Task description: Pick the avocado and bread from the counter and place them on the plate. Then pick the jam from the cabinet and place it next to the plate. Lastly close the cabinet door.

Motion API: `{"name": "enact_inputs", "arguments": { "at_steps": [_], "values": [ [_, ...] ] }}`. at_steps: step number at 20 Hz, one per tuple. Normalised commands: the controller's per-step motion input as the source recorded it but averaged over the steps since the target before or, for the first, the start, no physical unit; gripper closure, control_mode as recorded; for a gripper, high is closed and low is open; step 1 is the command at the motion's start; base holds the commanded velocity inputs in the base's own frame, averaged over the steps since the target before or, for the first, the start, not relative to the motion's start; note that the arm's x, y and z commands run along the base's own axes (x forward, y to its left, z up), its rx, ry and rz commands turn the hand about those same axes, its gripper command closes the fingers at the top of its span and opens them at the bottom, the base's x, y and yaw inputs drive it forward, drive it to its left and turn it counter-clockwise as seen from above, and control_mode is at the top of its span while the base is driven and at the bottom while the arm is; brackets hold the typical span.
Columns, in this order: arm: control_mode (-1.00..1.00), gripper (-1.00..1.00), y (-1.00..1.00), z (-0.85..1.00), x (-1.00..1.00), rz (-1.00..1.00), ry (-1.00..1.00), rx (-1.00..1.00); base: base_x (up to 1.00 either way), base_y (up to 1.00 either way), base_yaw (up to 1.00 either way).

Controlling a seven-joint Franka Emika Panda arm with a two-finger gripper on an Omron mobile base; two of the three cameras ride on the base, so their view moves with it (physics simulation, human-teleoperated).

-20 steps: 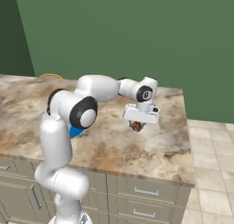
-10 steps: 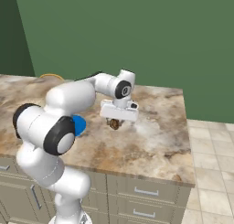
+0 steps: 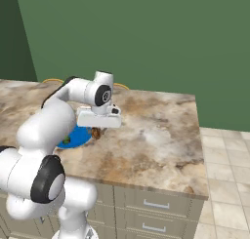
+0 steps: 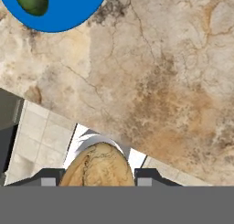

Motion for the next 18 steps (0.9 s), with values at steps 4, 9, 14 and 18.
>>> {"name": "enact_inputs", "arguments": {
  "at_steps": [4, 9, 14, 18],
  "values": [
    [-1.0, 1.0, 0.74, 0.19, -0.04, 0.12, 0.0, 0.0, 0.0, 0.0, 0.0],
    [-1.0, 1.0, 0.49, 0.07, 0.0, 0.16, -0.01, 0.0, 0.0, 0.0, 0.0],
    [-1.0, 1.0, 0.42, 0.08, 0.2, 0.12, -0.01, 0.0, 0.0, 0.0, 0.0],
    [-1.0, 1.0, 0.4, 0.03, 0.3, 0.1, -0.03, 0.0, 0.0, 0.0, 0.0]
  ]
}}
